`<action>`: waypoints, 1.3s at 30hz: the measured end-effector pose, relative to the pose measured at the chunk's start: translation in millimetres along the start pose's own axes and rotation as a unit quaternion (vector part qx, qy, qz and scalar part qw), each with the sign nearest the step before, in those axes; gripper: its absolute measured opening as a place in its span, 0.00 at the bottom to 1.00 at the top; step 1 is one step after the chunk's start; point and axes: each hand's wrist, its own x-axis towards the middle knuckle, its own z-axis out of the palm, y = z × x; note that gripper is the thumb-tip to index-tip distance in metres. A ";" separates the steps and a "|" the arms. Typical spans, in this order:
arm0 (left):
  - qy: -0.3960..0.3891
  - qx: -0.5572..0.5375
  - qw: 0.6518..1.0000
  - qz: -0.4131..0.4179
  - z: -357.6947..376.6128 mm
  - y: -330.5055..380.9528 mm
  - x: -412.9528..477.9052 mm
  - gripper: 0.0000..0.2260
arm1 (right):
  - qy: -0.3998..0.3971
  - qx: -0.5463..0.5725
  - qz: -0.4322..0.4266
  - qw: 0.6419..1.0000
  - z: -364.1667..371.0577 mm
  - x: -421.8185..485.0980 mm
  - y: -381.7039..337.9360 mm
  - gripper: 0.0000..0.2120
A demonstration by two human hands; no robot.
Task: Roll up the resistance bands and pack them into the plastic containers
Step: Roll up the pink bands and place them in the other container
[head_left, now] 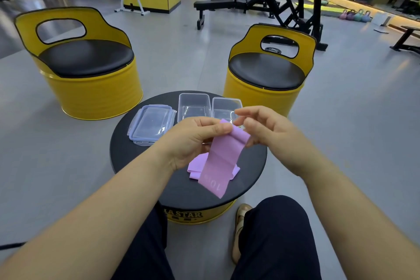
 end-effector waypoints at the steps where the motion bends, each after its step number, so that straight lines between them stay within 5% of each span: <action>1: 0.022 -0.002 1.000 0.007 1.5 0.0 -0.1 0.10 | 0.050 0.022 0.003 0.998 5.6 -0.2 3.8 0.17; 4: 0.069 0.002 0.997 0.040 6.2 1.8 -1.2 0.09 | 0.136 0.058 0.011 0.989 18.8 -2.0 13.1 0.16; 11: 0.093 0.019 0.993 0.075 9.3 1.8 -3.5 0.10 | 0.187 0.043 -0.015 0.981 29.5 -2.6 18.1 0.09; 18: 0.113 0.089 0.986 0.080 8.7 3.4 -8.4 0.06 | 0.162 0.054 -0.036 0.985 22.2 -5.3 13.5 0.05; 32: 0.120 0.111 0.979 0.124 8.9 2.9 -8.4 0.06 | 0.140 0.070 -0.011 0.988 21.6 -8.2 13.1 0.16; 39: 0.124 0.107 0.978 0.133 8.0 -1.2 -7.2 0.10 | 0.151 0.053 -0.024 0.987 21.9 -8.4 13.4 0.04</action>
